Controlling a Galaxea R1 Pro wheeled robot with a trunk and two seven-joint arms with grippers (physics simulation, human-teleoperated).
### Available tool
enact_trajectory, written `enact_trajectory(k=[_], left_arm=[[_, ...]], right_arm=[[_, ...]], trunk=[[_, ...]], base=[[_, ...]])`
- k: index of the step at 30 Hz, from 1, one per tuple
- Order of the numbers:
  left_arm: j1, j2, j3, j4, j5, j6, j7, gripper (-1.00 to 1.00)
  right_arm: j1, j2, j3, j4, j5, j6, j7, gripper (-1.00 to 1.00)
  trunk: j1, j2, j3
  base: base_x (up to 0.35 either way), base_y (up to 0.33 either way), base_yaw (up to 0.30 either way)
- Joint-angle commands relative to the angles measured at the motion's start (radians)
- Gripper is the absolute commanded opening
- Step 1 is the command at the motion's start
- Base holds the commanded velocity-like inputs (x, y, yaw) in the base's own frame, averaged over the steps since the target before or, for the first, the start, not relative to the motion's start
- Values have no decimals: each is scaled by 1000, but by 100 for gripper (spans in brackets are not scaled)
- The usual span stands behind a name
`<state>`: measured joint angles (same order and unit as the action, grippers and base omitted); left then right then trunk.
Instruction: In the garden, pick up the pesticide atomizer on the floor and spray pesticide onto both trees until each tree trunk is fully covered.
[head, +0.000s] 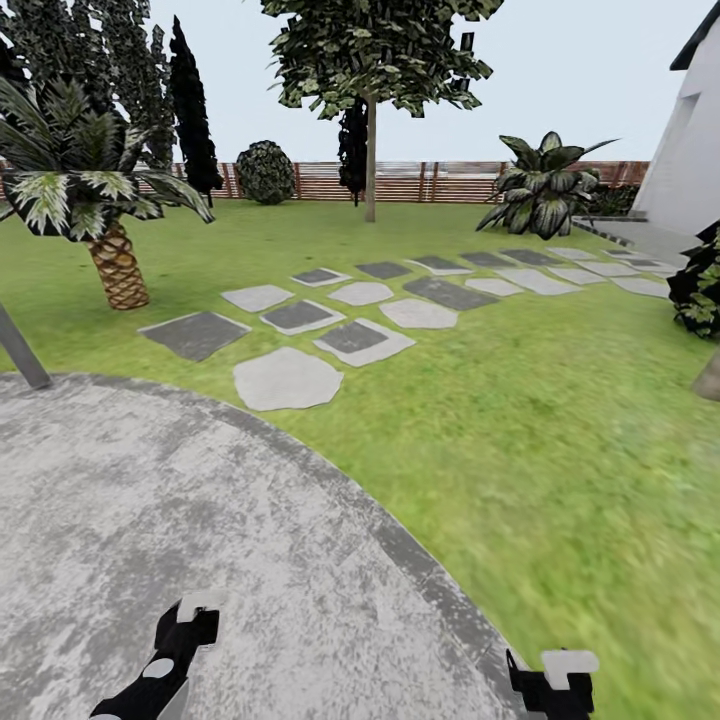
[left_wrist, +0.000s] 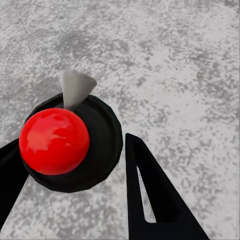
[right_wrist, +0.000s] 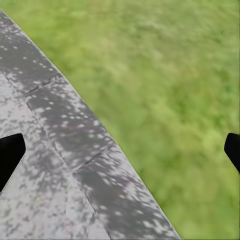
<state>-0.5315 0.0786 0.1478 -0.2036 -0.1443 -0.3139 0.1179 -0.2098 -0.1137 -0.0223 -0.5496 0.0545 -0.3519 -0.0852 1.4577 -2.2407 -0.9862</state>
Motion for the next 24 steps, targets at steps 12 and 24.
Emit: enact_trajectory(k=[12,24], left_arm=[[-1,1,6,1,-11,-5,3,-100],[-1,0,6,1,-11,-6,3,-100]], right_arm=[[0,0,-1,12,7,-3,-4,100],[0,0,-1,16,7,-4,-4,100]], trunk=[[0,0,-1],[0,0,-1]], base=[[339,0,0],[339,0,0]])
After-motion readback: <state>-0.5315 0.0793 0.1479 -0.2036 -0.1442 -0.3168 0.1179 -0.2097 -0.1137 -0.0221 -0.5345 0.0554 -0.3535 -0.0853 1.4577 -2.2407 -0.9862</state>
